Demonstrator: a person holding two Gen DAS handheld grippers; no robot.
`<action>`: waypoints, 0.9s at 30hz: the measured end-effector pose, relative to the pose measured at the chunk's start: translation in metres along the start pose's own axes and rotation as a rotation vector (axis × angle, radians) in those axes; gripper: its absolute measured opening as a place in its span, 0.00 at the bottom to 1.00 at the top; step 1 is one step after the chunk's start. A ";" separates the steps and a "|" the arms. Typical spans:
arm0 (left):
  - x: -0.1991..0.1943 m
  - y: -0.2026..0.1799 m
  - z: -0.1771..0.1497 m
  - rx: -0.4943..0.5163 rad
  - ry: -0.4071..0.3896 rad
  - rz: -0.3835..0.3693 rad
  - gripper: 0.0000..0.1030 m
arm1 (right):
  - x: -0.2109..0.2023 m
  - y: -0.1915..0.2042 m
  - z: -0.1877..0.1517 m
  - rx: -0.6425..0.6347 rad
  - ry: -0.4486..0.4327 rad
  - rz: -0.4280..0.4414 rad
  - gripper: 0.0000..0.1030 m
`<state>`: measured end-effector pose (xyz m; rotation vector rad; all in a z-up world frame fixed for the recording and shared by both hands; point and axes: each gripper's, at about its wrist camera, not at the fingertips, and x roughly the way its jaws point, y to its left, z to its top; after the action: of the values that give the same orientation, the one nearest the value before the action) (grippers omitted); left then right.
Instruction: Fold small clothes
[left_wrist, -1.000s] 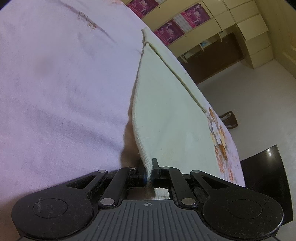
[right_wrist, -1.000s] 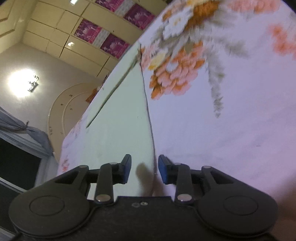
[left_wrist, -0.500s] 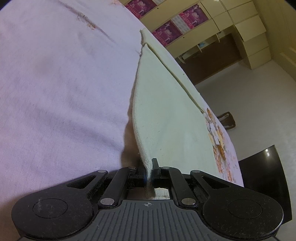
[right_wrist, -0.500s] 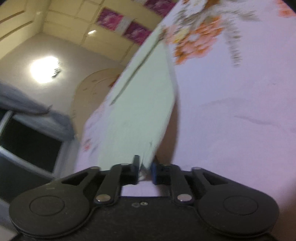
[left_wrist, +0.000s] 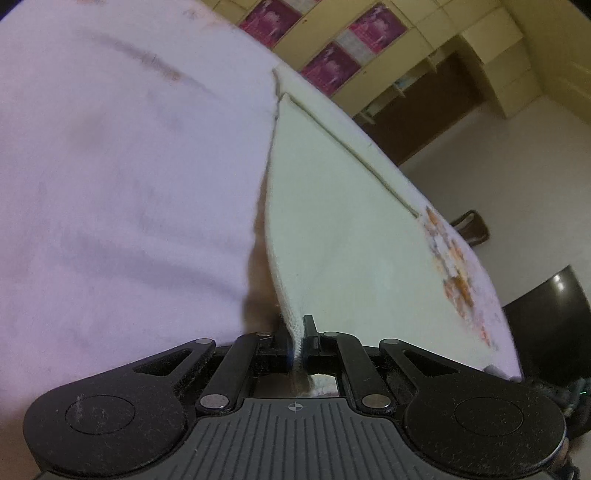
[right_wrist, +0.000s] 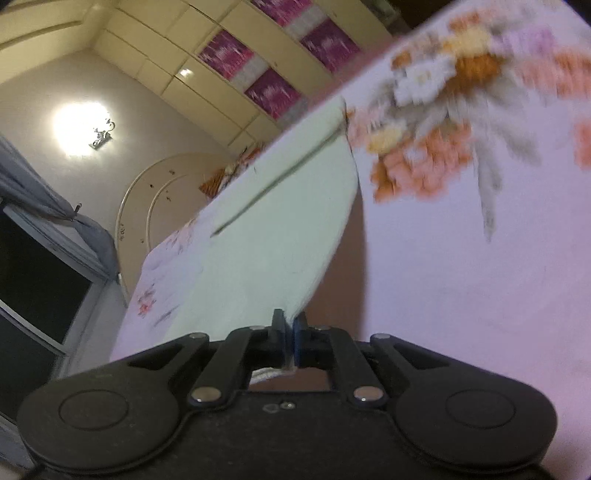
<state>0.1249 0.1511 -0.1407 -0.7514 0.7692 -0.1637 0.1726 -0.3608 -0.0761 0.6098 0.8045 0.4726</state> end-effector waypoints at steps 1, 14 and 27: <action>0.000 0.001 0.001 -0.022 -0.003 -0.004 0.04 | 0.011 -0.007 -0.001 0.005 0.045 -0.038 0.05; -0.006 -0.027 0.051 -0.125 -0.115 -0.164 0.04 | 0.007 0.020 0.043 -0.040 -0.022 -0.015 0.04; 0.096 -0.093 0.235 -0.041 -0.221 -0.159 0.04 | 0.110 0.060 0.224 -0.102 -0.122 -0.025 0.04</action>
<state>0.3660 0.1751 -0.0210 -0.8539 0.5041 -0.2048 0.4041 -0.3229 0.0276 0.5281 0.6670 0.4466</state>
